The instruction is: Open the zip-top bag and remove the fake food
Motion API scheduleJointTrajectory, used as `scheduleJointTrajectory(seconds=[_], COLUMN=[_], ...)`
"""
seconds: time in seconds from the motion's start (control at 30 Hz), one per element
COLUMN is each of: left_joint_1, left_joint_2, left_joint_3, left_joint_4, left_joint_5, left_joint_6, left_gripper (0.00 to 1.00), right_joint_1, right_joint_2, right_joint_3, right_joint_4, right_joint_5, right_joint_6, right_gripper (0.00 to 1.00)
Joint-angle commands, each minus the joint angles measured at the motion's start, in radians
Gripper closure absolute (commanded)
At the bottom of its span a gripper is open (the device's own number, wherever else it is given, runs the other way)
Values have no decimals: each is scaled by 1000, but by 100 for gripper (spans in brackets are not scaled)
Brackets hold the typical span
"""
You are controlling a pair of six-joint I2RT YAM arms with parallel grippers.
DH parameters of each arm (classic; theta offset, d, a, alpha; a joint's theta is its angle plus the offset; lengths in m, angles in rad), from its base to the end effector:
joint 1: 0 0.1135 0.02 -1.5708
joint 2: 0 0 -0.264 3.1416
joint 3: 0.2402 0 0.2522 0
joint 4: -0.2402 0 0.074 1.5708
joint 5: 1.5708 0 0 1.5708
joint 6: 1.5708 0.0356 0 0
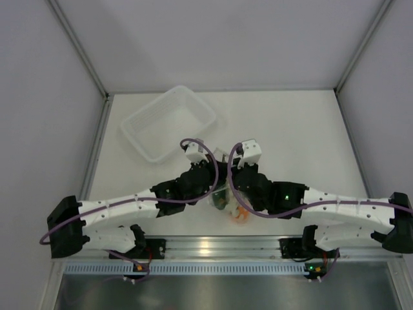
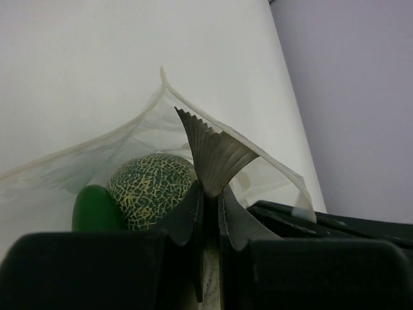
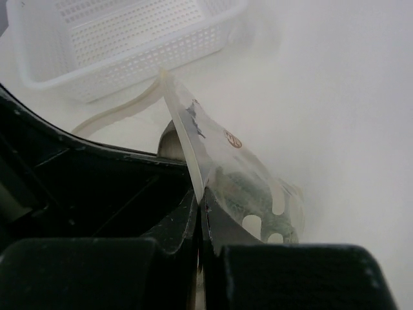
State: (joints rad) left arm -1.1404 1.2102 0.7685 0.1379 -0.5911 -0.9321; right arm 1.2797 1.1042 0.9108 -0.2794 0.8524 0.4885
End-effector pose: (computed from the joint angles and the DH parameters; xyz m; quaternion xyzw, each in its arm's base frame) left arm 0.1318 -0.2396 0.2791 -0.0913 0.7848 -0.3677 0.4905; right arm 0.0945 0.2221 0.3167 -0.1002 0.7999 0.1439 0.5740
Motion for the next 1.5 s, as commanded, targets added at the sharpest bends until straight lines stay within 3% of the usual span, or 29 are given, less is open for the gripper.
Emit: scheduleJointTrajectory(seconds=[0.0,0.47,0.6,0.83,1.0,1.23,1.47], left_joint_1=[-13,-27,-25,-27,-25,-25,11], left_joint_2=[-63,-218,-254,-268,-259,-299,-366], left_joint_3=[-14,-89,-75,-86,-83,-43,-38], left_joint_4=[48,49,77,163,258,278,276], left_joint_5=[2,-13,-16,-75,-131,-151,-63], left_joint_6=[18,41,114,176,237,280,273], left_gripper=[100,100,100,100,100,100,100], right_joint_1=[-17,-51,-48,12,66,66,56], right_joint_2=[8,8,23,63,129,100,98], right_joint_3=[62,71,54,100,180,132,123], right_joint_4=[28,-14,-15,-32,-113,-138,-153], right_joint_5=[42,27,-64,-70,-10,57,105], right_joint_6=[-53,-103,-65,-51,-50,8,27], right_gripper=[100,100,100,100,100,100,100])
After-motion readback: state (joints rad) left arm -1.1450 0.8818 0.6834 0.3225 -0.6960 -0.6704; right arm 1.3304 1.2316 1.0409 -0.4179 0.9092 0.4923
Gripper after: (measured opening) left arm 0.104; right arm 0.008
